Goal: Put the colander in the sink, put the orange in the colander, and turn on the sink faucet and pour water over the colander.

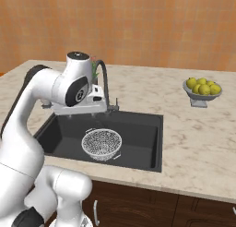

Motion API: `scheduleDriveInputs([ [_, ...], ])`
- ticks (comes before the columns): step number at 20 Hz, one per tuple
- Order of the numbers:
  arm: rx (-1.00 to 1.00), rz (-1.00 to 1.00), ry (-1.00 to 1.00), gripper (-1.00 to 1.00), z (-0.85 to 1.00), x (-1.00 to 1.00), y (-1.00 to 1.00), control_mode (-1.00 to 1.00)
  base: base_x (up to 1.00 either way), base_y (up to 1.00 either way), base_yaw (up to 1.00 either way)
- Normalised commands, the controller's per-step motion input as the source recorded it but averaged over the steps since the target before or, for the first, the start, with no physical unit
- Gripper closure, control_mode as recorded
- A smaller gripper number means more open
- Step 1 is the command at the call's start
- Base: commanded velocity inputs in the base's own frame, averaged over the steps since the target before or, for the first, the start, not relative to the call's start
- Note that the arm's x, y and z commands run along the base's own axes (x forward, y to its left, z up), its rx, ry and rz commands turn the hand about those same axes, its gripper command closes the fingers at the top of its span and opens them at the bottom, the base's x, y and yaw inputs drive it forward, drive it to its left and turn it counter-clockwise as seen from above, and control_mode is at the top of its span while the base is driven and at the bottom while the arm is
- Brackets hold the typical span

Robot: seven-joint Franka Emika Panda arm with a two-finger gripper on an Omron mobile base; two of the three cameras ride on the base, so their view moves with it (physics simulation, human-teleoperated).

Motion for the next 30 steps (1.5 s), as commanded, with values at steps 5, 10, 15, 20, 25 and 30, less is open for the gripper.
scheduleDriveInputs([
  [5,-0.07,0.02,-0.03,-1.0,0.23,0.0,0.96,-1.0,0.0,0.0,0.0],
  [10,-0.08,0.01,-0.26,-1.0,-0.05,-0.05,1.0,-1.0,0.0,0.0,0.0],
  [15,0.0,0.05,-0.05,-1.0,-0.22,0.07,0.97,-1.0,0.0,0.0,0.0],
  [20,0.0,0.02,0.01,-1.0,-0.39,0.47,0.84,-1.0,0.0,0.0,0.0],
  [25,0.01,0.0,0.11,-1.0,-0.04,0.63,0.91,-1.0,0.0,0.0,0.0],
  [30,0.04,0.02,0.22,-1.0,0.0,0.33,0.93,-1.0,0.0,0.0,0.0],
])
